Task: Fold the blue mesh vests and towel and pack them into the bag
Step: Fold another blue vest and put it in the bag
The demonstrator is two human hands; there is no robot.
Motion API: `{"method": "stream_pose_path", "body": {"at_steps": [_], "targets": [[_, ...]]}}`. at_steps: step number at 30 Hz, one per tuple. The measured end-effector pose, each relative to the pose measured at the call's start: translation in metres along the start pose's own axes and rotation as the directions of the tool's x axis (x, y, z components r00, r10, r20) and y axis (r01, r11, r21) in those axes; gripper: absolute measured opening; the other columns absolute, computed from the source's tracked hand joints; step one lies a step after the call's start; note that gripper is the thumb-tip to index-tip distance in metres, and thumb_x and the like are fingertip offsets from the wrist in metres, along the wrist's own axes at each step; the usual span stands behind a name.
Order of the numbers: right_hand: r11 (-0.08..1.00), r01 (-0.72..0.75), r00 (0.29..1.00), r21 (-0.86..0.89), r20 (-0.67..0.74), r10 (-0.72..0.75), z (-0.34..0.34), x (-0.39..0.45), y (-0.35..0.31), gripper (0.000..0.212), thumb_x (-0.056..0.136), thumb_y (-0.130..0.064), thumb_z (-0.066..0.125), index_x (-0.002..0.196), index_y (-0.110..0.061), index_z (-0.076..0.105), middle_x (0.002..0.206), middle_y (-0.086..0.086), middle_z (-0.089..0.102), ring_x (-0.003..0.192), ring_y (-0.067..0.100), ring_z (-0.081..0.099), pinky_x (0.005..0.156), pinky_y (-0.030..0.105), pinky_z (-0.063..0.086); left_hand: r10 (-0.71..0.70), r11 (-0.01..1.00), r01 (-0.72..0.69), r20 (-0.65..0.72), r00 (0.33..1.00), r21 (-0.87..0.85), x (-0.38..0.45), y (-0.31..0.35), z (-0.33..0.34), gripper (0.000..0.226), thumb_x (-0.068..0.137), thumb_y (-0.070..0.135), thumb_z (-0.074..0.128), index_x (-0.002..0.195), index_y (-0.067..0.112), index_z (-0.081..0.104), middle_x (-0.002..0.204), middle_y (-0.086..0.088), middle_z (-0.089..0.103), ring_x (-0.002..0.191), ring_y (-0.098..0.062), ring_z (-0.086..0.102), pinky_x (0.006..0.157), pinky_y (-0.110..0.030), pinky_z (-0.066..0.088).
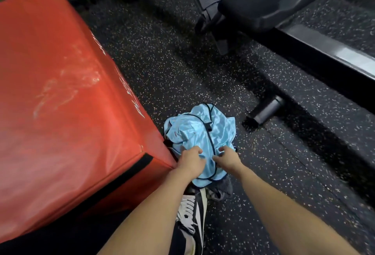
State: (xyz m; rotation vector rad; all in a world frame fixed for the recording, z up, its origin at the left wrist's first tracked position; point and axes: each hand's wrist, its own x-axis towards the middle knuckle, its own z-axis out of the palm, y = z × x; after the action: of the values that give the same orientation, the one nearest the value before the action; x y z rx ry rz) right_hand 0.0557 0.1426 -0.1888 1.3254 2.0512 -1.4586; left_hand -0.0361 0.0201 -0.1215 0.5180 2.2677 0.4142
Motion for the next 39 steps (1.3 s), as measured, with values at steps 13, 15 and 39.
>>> {"method": "stream_pose_path", "body": {"at_steps": [13,15,39], "targets": [[0.948,0.207,0.977,0.241,-0.005,-0.213,-0.046,-0.043,-0.056,0.008,0.092,-0.005,0.05,0.092,-0.011,0.054,0.077,0.012,0.067,0.061,0.029,0.072,0.048,0.031,0.05,0.182,0.983,-0.184,-0.148,0.972,0.001,-0.04,0.035,-0.042,0.047,0.094,0.01,0.054,0.14,0.019,0.049,0.139,-0.008,0.052,0.124,-0.027,0.052,0.104,-0.037,0.042],[0.922,0.347,0.938,0.17,-0.078,-0.338,-0.074,-0.064,-0.081,0.009,0.086,-0.014,0.056,0.08,-0.019,0.06,0.064,0.009,0.064,0.057,0.026,0.066,0.056,0.04,0.055,0.234,0.969,-0.246,-0.205,0.95,-0.031,-0.057,0.053,-0.066,0.05,0.093,0.006,0.051,0.14,0.022,0.049,0.138,-0.007,0.053,0.121,-0.026,0.055,0.102,-0.036,0.045],[0.292,0.849,0.136,-0.439,-0.352,-0.926,-0.272,-0.468,-0.43,0.011,0.088,-0.034,0.073,0.085,-0.023,0.076,0.076,-0.009,0.07,0.072,0.004,0.061,0.065,0.015,0.044,0.537,0.503,-0.808,-0.621,0.571,-0.308,-0.363,0.16,-0.417,0.026,0.075,0.03,0.083,0.073,0.019,0.06,0.073,0.001,0.064,0.064,-0.011,0.057,0.061,-0.024,0.042]]}}
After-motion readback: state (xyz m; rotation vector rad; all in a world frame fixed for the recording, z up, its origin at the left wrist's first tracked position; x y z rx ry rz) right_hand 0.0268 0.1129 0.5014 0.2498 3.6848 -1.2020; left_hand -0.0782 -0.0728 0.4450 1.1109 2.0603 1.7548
